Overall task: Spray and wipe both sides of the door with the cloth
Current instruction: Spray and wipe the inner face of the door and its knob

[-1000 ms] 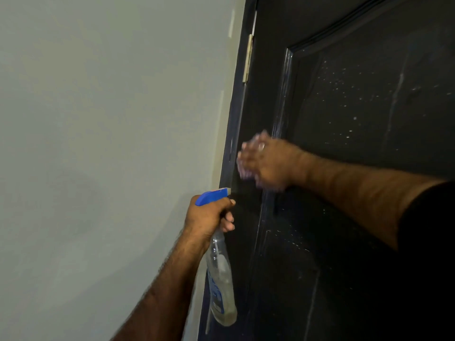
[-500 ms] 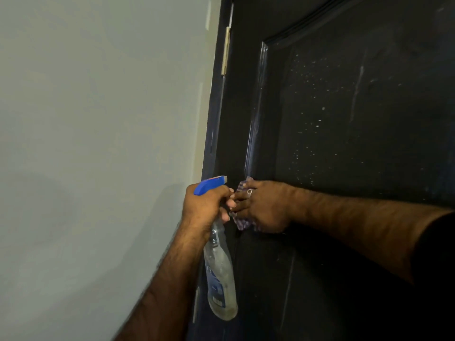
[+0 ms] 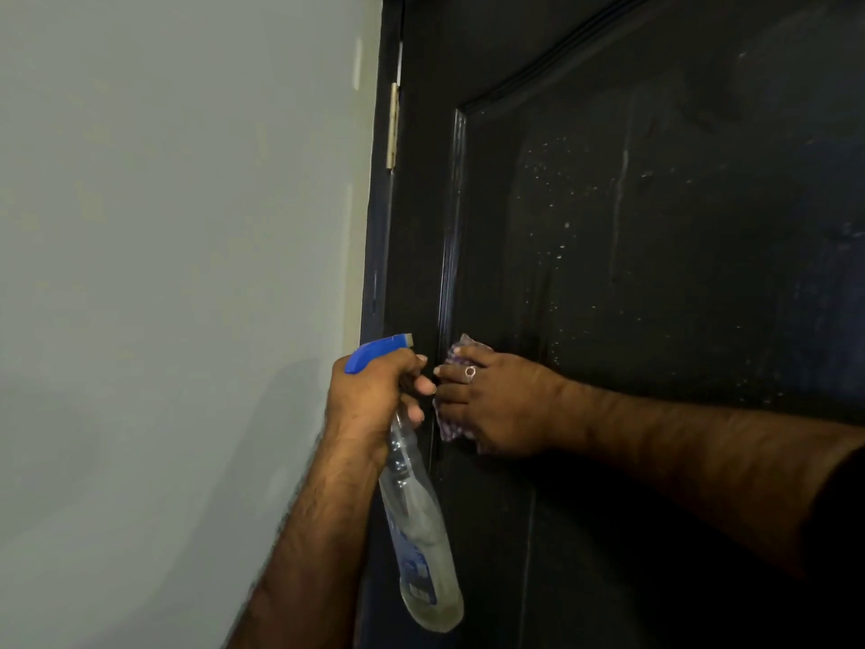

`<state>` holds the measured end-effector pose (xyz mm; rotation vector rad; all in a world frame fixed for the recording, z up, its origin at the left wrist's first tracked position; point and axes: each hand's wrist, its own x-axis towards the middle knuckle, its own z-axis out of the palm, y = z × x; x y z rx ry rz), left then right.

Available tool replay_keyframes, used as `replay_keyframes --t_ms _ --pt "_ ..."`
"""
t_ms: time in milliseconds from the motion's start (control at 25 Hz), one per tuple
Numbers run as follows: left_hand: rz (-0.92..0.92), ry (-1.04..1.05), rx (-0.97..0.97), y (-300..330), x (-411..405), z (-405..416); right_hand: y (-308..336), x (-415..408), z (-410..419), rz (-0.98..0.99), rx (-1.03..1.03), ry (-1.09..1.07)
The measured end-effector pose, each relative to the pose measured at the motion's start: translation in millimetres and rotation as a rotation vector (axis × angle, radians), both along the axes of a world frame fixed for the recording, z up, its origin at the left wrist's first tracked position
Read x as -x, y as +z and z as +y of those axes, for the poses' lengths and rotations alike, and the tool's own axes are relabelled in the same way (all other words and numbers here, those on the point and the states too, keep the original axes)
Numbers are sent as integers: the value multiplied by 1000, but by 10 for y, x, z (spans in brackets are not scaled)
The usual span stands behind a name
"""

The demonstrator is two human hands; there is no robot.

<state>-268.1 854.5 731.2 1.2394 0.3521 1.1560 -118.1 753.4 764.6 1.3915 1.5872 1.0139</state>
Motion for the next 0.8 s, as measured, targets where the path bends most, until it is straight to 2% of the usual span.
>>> replay_keyframes --t_ms 40,200,240,280,360,440,520,560,600,720,800 --pt "-4 -5 11 14 23 19 259 20 7 -4 -28 18" --pt "41 -8 17 57 46 148 1824 37 155 -117 -469 -107" --pt "54 -7 3 86 18 150 2012 53 142 -135 -547 -134" --pt "66 -5 -10 125 -30 152 2009 38 172 -133 -590 -126" --pt "92 1 -29 202 -120 143 1519 83 214 -93 -551 -89" --pt "82 5 -40 257 -168 116 755 64 194 -51 -347 -10" --pt "64 -3 -44 287 -180 72 420 55 114 -9 -140 -12" --pt "55 -15 -46 314 -172 54 569 70 97 18 -103 -10" --pt "53 -27 -53 339 -163 44 839 80 108 26 -159 -13" --pt "59 -41 -65 470 -185 40 1849 21 232 -35 -480 -55" --pt "59 -63 -64 564 -201 9 2097 -10 264 -64 -605 -85"
